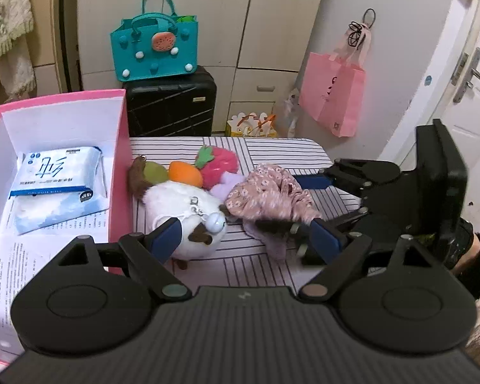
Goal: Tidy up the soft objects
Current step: 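Grasp the pink floral scrunchie with the right gripper and lift it, then move the left gripper to the lavender plush bunny while the right gripper holds the scrunchie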
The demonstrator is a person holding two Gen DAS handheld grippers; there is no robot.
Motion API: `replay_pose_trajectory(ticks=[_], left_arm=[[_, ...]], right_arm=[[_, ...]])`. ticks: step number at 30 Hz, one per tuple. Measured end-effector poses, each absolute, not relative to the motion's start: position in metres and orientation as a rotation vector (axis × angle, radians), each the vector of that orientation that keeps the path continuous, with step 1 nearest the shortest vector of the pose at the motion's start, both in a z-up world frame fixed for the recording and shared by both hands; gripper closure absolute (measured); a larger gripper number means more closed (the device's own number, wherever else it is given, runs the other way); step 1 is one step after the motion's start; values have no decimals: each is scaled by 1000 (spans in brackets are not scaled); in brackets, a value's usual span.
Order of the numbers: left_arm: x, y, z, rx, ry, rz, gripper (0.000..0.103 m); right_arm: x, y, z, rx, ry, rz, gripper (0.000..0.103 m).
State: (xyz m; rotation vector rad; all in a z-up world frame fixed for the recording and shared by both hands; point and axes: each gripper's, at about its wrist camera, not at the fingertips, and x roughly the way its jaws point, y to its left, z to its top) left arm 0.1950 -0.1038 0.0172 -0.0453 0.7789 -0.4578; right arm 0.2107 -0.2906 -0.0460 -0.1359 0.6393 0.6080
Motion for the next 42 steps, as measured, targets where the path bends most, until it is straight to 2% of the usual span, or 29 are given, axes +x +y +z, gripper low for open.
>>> replay_pose_trajectory(ticks=[2,5,22,28,33,37,39,41,42], left_arm=[[196,-103,15,-56,781,-463,16],[198,-107,11,-73,783,-485,16],[201,-176,-18,37,742,-557,20],[229,-200,-42,130,820,-420,20],[239,-211,-48,191,782,-356,20],[249,-209,-53,144,834,-357,20],[249,-204,-56,122,838,-345,23],[246,-200,-55,110,824,-329,37],[245,-198,-55,100,820,-324,39]], right_arm=[[212,-306,-42,-36,673,601,72],[205,-321,-40,28,683,536,81],[181,-368,-37,179,661,310,81],[200,-365,-33,167,672,301,81],[221,-367,-37,204,690,326,81],[241,-363,-46,211,710,361,80],[252,-358,-52,209,726,376,80],[260,-353,-58,208,749,398,80],[263,-351,-61,207,761,405,80]])
